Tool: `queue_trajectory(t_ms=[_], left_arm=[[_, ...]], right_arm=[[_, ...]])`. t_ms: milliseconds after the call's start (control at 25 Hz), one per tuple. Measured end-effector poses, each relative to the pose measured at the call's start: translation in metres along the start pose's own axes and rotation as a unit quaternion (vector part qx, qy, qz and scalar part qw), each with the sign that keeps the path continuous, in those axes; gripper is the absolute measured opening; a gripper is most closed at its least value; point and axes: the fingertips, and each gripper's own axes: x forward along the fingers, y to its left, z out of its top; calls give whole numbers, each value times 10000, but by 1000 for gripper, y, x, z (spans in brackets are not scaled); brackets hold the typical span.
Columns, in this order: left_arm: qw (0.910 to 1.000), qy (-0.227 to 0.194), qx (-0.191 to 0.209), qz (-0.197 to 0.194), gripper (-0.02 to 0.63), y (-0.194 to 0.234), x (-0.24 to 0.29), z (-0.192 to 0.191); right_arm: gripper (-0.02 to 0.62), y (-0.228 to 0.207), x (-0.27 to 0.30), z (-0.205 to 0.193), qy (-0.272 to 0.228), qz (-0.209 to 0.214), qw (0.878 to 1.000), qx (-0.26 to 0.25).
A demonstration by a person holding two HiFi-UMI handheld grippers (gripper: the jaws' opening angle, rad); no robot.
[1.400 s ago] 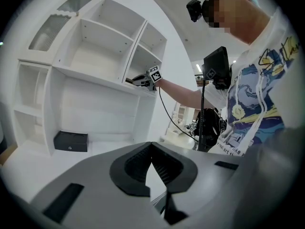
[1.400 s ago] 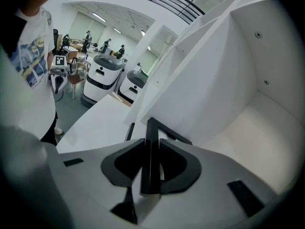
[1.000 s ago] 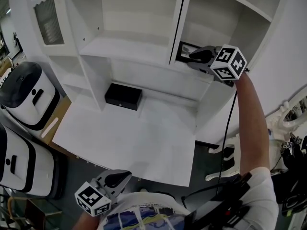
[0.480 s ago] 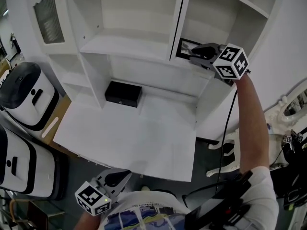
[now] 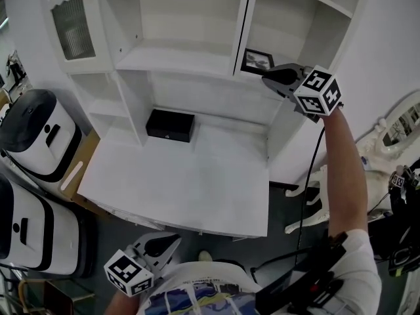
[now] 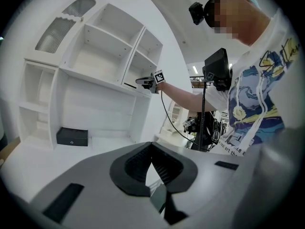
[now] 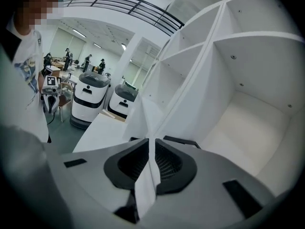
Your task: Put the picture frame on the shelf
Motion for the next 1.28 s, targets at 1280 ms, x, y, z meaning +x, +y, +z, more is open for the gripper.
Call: queue_trajectory(t_ms=[1280], left_arm=[[9982, -38, 186, -561, 12, -55, -142, -57]], right_arm=[[25, 290, -33, 7, 184, -5, 9980, 600]])
